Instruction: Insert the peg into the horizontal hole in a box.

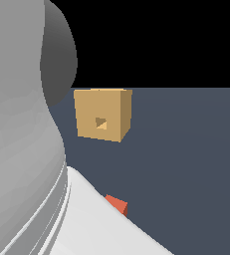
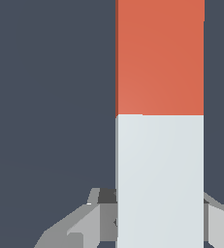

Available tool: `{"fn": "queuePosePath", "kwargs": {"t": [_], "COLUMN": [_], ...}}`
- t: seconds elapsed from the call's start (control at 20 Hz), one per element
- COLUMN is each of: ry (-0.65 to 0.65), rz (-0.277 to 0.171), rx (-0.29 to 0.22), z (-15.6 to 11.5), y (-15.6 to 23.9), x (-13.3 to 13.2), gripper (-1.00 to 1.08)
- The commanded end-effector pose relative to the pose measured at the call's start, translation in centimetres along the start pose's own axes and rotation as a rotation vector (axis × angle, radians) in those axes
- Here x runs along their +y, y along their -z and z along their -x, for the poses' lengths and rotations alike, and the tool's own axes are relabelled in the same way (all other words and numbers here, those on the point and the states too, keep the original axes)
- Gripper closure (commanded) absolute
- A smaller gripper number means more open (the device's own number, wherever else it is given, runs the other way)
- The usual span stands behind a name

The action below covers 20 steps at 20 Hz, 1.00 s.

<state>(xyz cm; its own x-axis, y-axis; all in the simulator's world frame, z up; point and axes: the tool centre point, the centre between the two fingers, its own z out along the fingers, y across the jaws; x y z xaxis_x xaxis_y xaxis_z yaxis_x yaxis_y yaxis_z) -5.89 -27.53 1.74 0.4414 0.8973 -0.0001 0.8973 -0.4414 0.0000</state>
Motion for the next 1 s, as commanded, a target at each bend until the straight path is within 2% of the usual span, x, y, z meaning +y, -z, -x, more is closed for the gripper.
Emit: {"fn": "queuePosePath", "kwargs": {"t": [0.0,0.45,0.65,0.95], "ry": [0.002,0.019,0.036,0.068], "rz": [0.0,0.0,0.0,0.0], "rx": [0.0,0.0,0.0,0.0], "z": [-0.2,-3.5,-6.5,-12.6], "y": [0.0,0.7,1.3,2.4], "x": [-0.1,-2.2,-4.2,-8.4], "gripper": [1.08,1.08,1.08,1.08]}}
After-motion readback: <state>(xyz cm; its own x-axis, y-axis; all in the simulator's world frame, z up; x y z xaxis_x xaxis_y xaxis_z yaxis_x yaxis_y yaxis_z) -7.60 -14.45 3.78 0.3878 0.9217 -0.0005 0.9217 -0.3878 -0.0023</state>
